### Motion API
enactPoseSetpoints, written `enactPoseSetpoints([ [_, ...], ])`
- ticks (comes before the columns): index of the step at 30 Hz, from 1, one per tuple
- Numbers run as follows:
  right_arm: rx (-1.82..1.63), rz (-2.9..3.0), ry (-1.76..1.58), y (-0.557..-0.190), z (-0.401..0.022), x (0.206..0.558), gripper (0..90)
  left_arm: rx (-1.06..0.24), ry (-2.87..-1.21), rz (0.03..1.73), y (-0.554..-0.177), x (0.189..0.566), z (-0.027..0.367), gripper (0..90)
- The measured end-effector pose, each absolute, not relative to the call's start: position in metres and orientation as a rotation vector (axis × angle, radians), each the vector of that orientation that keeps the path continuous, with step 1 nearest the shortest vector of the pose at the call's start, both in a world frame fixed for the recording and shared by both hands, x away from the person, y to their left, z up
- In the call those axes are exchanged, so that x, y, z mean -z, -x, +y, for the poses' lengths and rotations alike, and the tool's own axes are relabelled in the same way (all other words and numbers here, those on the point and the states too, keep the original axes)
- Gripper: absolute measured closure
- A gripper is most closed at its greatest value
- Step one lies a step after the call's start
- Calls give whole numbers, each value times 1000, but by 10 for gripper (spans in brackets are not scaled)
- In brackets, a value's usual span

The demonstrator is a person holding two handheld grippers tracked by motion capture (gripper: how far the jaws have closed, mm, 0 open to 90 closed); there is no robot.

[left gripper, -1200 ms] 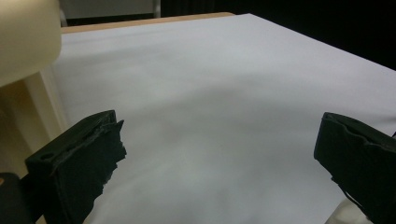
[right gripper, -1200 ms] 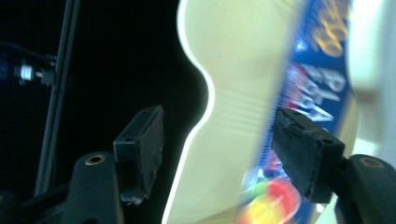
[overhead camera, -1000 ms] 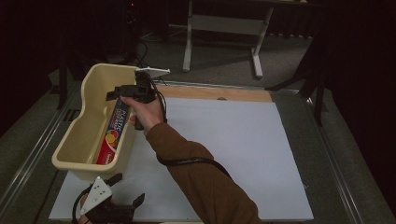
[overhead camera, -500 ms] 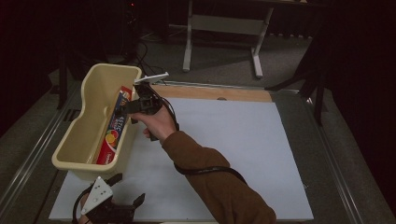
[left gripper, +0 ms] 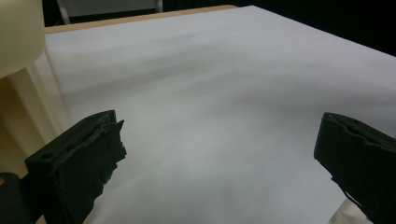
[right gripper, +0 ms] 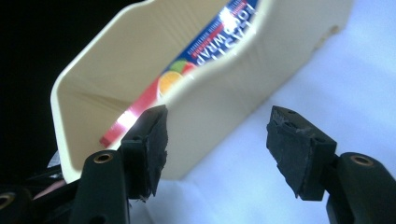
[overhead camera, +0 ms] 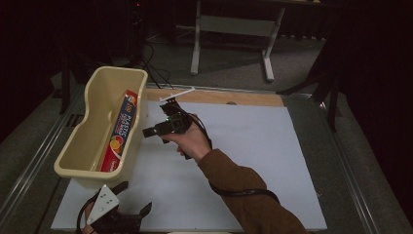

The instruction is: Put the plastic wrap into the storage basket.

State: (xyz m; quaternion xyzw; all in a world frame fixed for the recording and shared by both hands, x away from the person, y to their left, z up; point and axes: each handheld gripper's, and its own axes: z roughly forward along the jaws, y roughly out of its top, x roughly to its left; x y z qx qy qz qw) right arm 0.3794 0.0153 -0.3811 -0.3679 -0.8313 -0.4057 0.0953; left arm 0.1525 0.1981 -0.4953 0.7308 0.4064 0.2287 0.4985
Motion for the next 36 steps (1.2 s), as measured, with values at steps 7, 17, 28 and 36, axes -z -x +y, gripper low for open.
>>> enactPoseSetpoints([
  [7, 1273, -2496, 1010, -369, -29, 396, 348, -556, -1767, 982, -152, 495, 197, 8],
  [17, 1396, -2663, 914, -346, -91, 414, 301, -565, -1771, 984, -152, 495, 197, 8],
  [28, 1515, -2841, 854, -305, -143, 444, 275, -566, -1776, 985, -154, 495, 196, 8],
  [36, 1706, -2868, 844, -279, -198, 463, 310, -569, -1777, 987, -153, 495, 196, 8],
])
